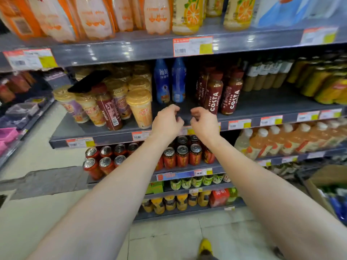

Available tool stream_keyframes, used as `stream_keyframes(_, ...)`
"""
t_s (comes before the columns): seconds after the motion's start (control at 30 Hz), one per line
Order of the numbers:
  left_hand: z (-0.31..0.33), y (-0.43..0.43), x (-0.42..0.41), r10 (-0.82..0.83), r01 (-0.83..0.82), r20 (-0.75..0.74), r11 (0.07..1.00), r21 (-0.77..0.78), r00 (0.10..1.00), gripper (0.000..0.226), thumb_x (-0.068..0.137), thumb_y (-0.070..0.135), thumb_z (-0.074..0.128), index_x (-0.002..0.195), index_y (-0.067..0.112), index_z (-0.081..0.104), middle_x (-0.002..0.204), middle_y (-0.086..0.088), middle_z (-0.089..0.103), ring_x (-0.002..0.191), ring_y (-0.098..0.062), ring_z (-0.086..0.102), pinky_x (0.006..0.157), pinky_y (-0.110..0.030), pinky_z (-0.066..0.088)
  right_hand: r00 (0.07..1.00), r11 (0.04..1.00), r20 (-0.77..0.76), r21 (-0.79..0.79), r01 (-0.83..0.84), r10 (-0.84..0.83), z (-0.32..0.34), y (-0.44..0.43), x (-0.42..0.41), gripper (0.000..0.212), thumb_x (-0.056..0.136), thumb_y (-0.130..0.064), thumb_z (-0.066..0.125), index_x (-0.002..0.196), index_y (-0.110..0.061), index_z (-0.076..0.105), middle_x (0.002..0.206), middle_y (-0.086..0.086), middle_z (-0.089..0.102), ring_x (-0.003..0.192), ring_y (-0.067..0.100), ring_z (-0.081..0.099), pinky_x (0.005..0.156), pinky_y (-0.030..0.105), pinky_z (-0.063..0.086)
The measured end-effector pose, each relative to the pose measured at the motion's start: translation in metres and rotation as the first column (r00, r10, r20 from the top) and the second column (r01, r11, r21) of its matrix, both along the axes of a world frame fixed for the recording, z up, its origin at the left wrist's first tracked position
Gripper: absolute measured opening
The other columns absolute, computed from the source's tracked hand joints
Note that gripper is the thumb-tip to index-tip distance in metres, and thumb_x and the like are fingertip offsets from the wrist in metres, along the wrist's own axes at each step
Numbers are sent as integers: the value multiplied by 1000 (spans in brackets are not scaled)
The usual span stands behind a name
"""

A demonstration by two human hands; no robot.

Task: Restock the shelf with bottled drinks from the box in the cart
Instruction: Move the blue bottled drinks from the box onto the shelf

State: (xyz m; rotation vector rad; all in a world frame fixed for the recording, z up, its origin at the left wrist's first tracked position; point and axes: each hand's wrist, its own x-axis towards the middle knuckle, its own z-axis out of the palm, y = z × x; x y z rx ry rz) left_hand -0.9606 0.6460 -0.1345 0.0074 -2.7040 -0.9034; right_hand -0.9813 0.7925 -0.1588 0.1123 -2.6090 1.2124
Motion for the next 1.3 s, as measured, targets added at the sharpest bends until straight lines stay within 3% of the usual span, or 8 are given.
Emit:
stream_keyframes(0.2, -4, 15, 66, -215, 230, 94, 949, -215, 972, 45, 93, 33, 60, 135, 20, 59, 130, -8, 67, 120, -30, 61, 95, -44, 53, 993, 951, 94, 305, 45, -77, -3, 32, 100, 42, 96, -29, 60, 137, -22, 61, 127, 4, 70, 114, 26, 66, 87, 40, 57)
stream_keyframes(0.4, -8, 79, 112, -388, 404, 115, 870, -282, 915, 48, 93, 35, 61, 138, 22, 59, 132, -6, 66, 121, -31, 62, 96, -44, 53, 959, 891, 156, 428, 152, -238, -15, 104, 171, 44, 99, -25, 54, 143, -20, 56, 126, 3, 68, 109, 27, 66, 75, 35, 55)
stream_keyframes(0.5, -15, 123, 130, -483, 494, 117, 810, -317, 868, 53, 93, 37, 60, 144, 23, 52, 129, -7, 67, 115, -33, 64, 90, -46, 55, 927, 855, 197, 482, 192, -319, -26, 149, 200, 36, 99, -24, 53, 134, -21, 58, 120, 3, 69, 99, 27, 67, 71, 37, 58)
stream_keyframes(0.57, -22, 155, 140, -532, 545, 143, 761, -353, 835, 49, 95, 40, 58, 140, 21, 53, 122, -6, 68, 107, -32, 66, 83, -45, 57, 896, 835, 218, 495, 239, -386, -33, 179, 219, 39, 100, -25, 54, 138, -25, 56, 117, 2, 70, 94, 25, 68, 68, 39, 60)
stream_keyframes(0.67, -33, 206, 154, -577, 603, 193, 703, -377, 793, 37, 95, 39, 58, 126, 20, 59, 112, -5, 69, 101, -31, 68, 77, -42, 57, 861, 826, 246, 485, 288, -445, -43, 227, 249, 47, 99, -25, 53, 146, -28, 50, 132, 0, 65, 111, 24, 66, 78, 39, 59)
stream_keyframes(0.83, -62, 299, 182, -643, 705, 293, 613, -356, 707, 24, 93, 38, 56, 107, 20, 60, 101, -1, 67, 92, -30, 67, 72, -41, 56, 777, 787, 290, 480, 387, -559, -67, 325, 290, 49, 91, -21, 56, 140, -22, 52, 136, 7, 61, 120, 30, 62, 89, 40, 54)
stream_keyframes(1.03, -93, 433, 203, -682, 766, 360, 503, -400, 636, 46, 97, 43, 53, 137, 19, 57, 127, -5, 66, 111, -30, 66, 86, -45, 58, 722, 763, 338, 508, 400, -604, -96, 450, 331, 40, 87, -21, 54, 126, -25, 59, 121, 3, 66, 110, 30, 65, 81, 37, 52)
stream_keyframes(1.3, -123, 590, 215, -671, 778, 399, 491, -392, 625, 49, 95, 45, 53, 135, 17, 56, 124, -8, 66, 111, -31, 65, 91, -44, 54, 655, 739, 391, 536, 409, -646, -131, 607, 353, 43, 86, -24, 57, 128, -24, 60, 128, 3, 64, 118, 29, 63, 88, 38, 55)
